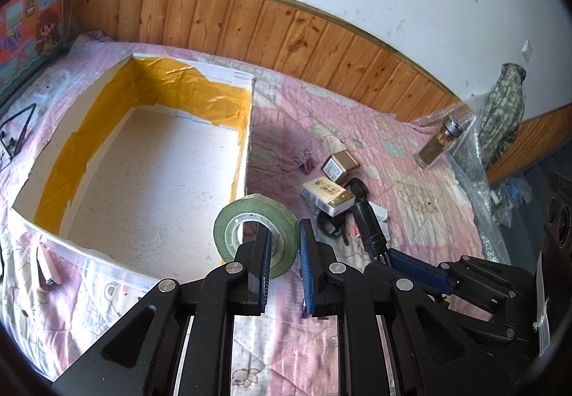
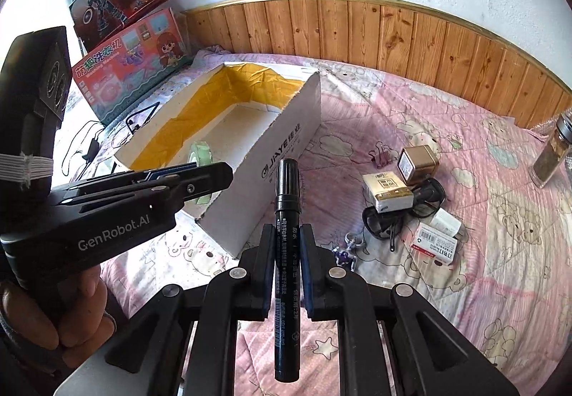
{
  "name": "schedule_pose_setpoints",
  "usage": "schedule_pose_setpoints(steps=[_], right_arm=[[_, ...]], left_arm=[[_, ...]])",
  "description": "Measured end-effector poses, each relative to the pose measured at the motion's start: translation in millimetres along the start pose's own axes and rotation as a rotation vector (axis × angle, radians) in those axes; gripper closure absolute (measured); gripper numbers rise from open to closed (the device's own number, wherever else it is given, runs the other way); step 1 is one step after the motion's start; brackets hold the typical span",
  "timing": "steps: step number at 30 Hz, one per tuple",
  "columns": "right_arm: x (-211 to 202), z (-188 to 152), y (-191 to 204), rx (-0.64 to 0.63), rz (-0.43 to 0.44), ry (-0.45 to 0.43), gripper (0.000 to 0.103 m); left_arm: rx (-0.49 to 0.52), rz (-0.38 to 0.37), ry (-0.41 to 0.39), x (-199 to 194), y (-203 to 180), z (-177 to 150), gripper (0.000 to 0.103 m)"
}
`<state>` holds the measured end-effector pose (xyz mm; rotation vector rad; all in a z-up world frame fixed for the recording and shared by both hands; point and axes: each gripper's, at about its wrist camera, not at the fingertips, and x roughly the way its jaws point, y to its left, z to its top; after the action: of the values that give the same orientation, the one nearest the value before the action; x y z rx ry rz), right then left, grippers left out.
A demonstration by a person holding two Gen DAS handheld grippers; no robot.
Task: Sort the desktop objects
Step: 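Carry the marker in right tool and tape roll in left tool into the yellow-lined box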
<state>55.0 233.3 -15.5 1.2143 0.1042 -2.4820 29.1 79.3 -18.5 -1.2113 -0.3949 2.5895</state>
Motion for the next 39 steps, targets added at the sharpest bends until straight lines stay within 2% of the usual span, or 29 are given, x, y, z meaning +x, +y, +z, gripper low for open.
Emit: schedule_pose_setpoints(steps=[21, 39], right_arm=[[9, 41, 44, -0.083, 0.056, -0.004, 0.089], [25, 74, 64, -0.119, 0.103, 0.006, 0.089]], left_arm=[[-0.053, 0.057, -0.046, -27, 40, 18, 0.088], [-0.057, 0.145, -0.026, -20, 77, 46, 0.088]])
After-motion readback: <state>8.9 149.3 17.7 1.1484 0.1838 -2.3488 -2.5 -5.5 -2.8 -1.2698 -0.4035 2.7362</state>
